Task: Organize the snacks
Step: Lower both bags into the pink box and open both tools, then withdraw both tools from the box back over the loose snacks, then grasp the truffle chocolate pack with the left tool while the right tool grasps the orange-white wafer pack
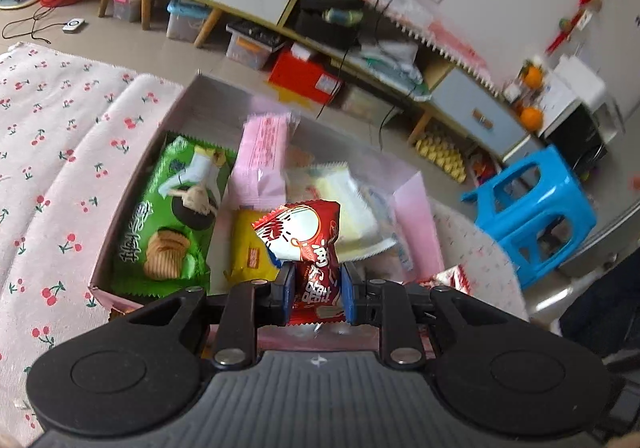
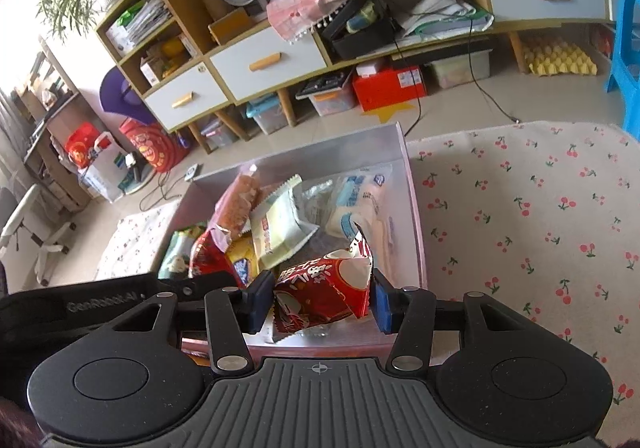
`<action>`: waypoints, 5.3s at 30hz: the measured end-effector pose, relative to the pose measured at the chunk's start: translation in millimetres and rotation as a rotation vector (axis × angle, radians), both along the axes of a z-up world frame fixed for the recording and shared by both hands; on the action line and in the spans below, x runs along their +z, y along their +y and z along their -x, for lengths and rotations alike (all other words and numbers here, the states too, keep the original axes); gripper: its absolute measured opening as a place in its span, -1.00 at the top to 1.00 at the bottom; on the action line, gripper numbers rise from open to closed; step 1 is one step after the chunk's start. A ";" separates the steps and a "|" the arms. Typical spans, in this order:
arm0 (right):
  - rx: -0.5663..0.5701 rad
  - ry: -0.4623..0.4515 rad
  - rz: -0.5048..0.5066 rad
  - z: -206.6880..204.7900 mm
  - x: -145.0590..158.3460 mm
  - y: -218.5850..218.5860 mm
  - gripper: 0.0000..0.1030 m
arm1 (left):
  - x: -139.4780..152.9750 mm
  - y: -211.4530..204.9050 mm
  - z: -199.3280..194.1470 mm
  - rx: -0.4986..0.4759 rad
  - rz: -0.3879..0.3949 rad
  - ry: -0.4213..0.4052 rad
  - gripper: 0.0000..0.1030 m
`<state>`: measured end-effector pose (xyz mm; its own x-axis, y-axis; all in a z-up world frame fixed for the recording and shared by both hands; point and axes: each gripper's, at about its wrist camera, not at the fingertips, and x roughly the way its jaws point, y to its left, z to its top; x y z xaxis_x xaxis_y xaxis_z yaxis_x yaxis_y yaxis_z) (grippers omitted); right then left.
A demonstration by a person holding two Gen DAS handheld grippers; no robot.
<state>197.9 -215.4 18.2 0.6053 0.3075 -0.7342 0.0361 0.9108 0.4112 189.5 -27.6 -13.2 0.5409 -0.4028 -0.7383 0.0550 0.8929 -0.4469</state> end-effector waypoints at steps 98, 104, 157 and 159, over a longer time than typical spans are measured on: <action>0.398 -0.115 0.383 100.6 -34.8 40.2 -0.32 | -21.3 6.1 127.8 -0.507 -0.388 -0.150 0.41; 0.437 -0.111 0.394 123.9 -31.9 25.4 -0.34 | -20.3 7.2 141.1 -0.534 -0.399 -0.149 0.41; 0.350 -0.054 0.303 122.3 -4.9 25.2 -0.04 | 8.1 -7.8 128.2 -0.259 -0.328 -0.089 0.37; 0.336 -0.067 0.294 118.9 0.9 25.0 -0.04 | 12.3 -6.2 123.5 -0.241 -0.315 -0.095 0.37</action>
<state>79.0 -190.4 19.2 0.5564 0.2794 -0.7825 -0.2994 0.9459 0.1249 66.0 -33.8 -0.8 0.5306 -0.2884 -0.7970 0.3077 0.9417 -0.1359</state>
